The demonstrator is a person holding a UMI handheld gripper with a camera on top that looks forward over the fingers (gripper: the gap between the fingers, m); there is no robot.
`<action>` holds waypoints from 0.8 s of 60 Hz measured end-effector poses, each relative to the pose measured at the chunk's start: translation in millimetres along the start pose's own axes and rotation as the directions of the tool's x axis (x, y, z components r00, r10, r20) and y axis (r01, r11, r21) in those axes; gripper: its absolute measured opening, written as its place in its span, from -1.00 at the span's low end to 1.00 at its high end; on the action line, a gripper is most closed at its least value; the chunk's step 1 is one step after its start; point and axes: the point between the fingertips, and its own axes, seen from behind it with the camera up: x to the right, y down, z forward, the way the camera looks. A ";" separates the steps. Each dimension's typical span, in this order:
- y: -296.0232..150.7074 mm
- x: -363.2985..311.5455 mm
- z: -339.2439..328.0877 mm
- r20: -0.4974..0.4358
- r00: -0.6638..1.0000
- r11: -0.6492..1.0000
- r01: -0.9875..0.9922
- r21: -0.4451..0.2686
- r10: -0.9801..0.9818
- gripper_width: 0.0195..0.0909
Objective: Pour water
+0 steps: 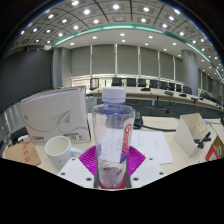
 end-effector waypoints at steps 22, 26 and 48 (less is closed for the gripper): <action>16.2 -5.6 -18.1 -0.013 0.999 0.997 0.029 -0.077 -0.030 0.84; 12.3 -6.4 -35.0 -0.036 0.999 0.995 0.015 -0.102 -0.019 0.87; -33.1 -76.7 -212.6 -0.168 0.985 0.982 -0.002 -0.189 -0.031 0.86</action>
